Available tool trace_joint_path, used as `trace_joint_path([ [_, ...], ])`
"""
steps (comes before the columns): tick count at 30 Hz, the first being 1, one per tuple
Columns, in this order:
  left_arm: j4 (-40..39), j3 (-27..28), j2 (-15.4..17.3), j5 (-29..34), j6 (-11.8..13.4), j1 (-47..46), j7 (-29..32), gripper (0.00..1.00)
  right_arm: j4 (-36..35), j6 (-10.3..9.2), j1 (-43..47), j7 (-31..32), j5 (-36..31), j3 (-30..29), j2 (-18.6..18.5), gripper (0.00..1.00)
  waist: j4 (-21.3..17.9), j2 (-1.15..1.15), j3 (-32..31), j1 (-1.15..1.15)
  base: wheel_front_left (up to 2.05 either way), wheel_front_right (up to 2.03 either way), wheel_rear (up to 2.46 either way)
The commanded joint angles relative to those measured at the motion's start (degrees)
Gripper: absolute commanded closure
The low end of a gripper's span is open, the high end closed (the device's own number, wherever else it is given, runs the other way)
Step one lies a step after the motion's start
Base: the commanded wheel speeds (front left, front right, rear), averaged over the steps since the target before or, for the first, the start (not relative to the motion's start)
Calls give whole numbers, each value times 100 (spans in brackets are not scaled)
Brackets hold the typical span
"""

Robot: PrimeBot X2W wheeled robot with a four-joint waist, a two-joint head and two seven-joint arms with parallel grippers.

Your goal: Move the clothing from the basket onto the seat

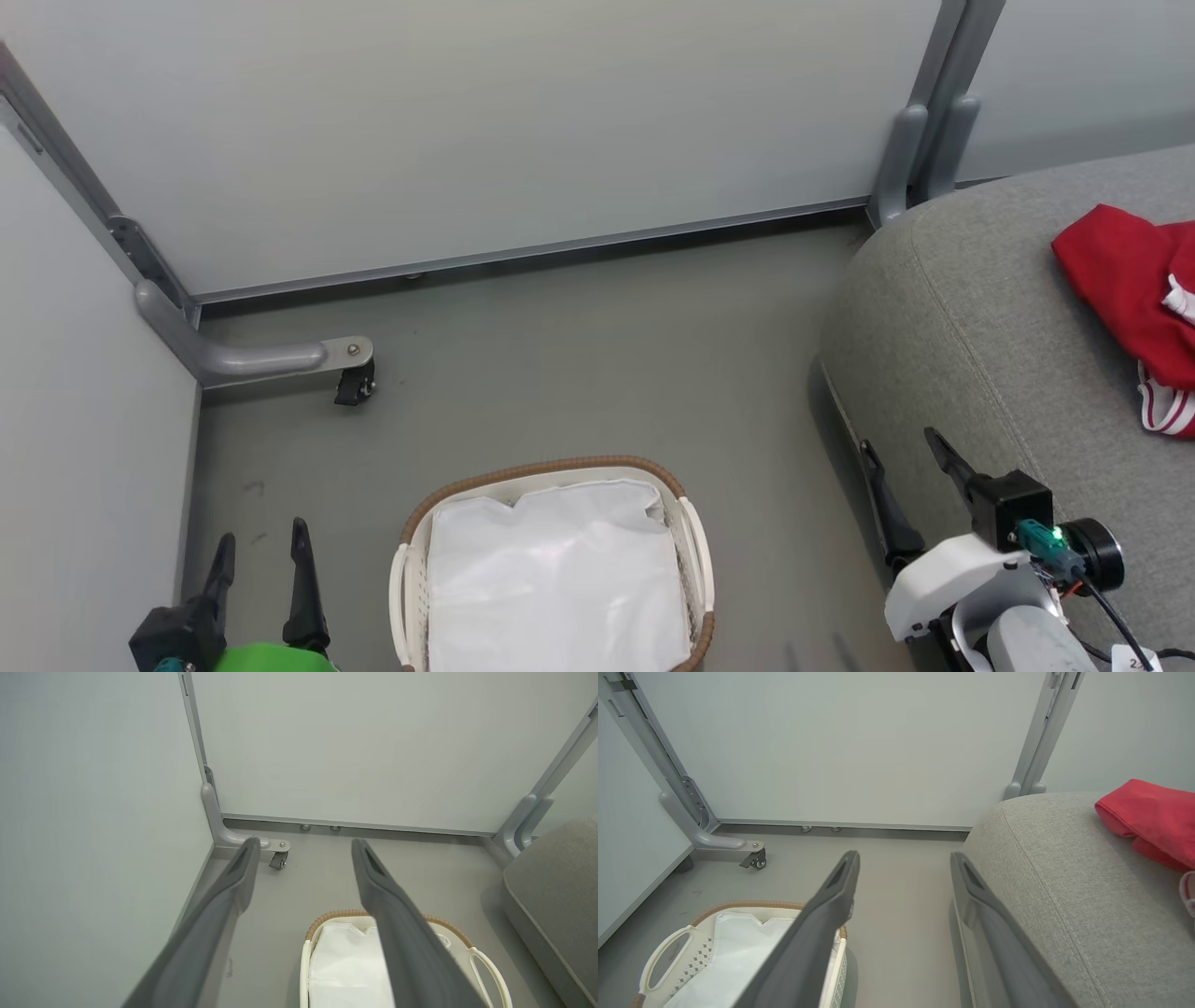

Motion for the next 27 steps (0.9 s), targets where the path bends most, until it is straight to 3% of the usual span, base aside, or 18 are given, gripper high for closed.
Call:
trace_joint_path([
  [1,33,-23,3,-97,5,105,4,0,10,-8,95,-10,32,-21,-11,0,64,0,-59,0,0,0,0],
  [2,63,-41,-9,-114,0,42,1,100,18,0,59,1,25,-18,0,100,34,0,-30,0,0,0,0],
  [6,260,-34,-43,-155,0,60,24,100,194,0,146,29,72,-22,50,100,37,0,-34,0,0,0,0],
  [27,29,43,-29,-2255,-21,-172,595,100,-154,-1,198,599,2427,-241,36,100,81,0,-62,0,0,0,0],
])
